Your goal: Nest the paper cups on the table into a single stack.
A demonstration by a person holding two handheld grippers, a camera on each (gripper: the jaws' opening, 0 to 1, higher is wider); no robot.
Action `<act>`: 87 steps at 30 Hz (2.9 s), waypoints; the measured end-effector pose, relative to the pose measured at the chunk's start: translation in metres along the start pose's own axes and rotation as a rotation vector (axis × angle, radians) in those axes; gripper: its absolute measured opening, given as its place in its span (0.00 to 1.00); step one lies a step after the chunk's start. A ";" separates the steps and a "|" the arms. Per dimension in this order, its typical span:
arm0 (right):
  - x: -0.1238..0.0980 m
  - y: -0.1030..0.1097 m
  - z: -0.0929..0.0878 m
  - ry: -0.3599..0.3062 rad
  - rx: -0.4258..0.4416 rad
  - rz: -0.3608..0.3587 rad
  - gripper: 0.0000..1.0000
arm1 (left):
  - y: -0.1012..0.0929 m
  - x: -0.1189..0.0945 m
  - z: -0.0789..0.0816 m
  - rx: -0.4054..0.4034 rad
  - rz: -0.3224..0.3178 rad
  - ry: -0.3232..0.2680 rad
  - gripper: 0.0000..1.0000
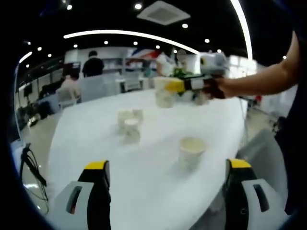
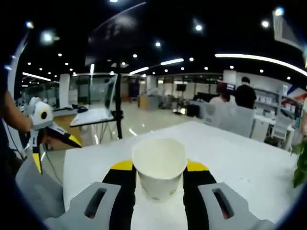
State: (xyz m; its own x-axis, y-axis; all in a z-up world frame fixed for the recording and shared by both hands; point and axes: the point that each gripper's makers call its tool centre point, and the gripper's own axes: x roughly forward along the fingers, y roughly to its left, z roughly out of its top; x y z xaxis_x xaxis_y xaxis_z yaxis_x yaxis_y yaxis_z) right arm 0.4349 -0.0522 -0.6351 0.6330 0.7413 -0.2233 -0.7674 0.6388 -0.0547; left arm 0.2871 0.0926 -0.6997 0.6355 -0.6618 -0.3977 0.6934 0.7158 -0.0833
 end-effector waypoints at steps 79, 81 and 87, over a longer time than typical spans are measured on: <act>-0.065 0.101 -0.023 -0.024 -0.019 0.139 0.36 | -0.001 -0.005 -0.002 -0.044 0.032 -0.040 0.99; -0.064 0.101 -0.025 -0.028 -0.015 0.139 0.36 | 0.000 -0.005 -0.002 -0.046 0.033 -0.041 0.99; -0.060 0.101 -0.036 -0.023 -0.023 0.137 0.36 | 0.000 -0.004 -0.002 -0.049 0.031 -0.040 0.99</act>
State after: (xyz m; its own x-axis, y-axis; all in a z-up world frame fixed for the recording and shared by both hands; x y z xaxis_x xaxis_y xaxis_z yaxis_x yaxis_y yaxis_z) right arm 0.3158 -0.0391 -0.6623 0.5241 0.8260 -0.2077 -0.8488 0.5266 -0.0474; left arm 0.2843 0.0957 -0.7002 0.6703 -0.6468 -0.3638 0.6562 0.7455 -0.1165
